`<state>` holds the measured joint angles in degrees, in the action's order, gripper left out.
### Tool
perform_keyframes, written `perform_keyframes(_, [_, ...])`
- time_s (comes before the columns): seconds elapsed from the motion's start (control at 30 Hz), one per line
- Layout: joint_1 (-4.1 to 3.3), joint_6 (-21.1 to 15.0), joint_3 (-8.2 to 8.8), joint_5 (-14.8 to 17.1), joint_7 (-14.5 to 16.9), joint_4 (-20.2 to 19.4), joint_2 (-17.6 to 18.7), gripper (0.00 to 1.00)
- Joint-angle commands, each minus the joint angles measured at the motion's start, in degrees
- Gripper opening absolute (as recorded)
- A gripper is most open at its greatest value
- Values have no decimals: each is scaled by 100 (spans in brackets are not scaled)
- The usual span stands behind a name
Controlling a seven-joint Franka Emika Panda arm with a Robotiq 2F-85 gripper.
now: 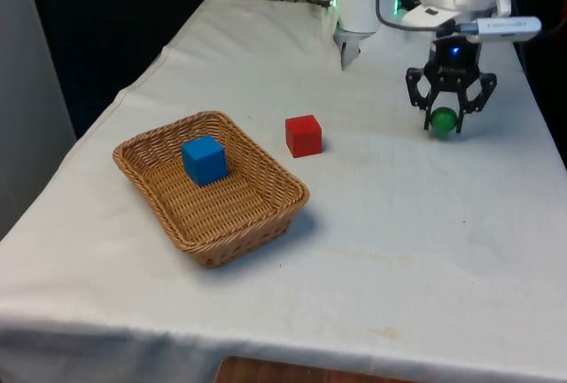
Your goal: Place all non-red objects into the basket.
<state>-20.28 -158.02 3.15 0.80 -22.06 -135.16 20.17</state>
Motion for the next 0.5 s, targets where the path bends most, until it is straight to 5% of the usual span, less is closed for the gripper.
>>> perform_keyframes(0.0, [0,126,11,-6,-6,-23,-126,0])
perform_keyframes(0.47, [17,837,74,-23,23,178,-705,0])
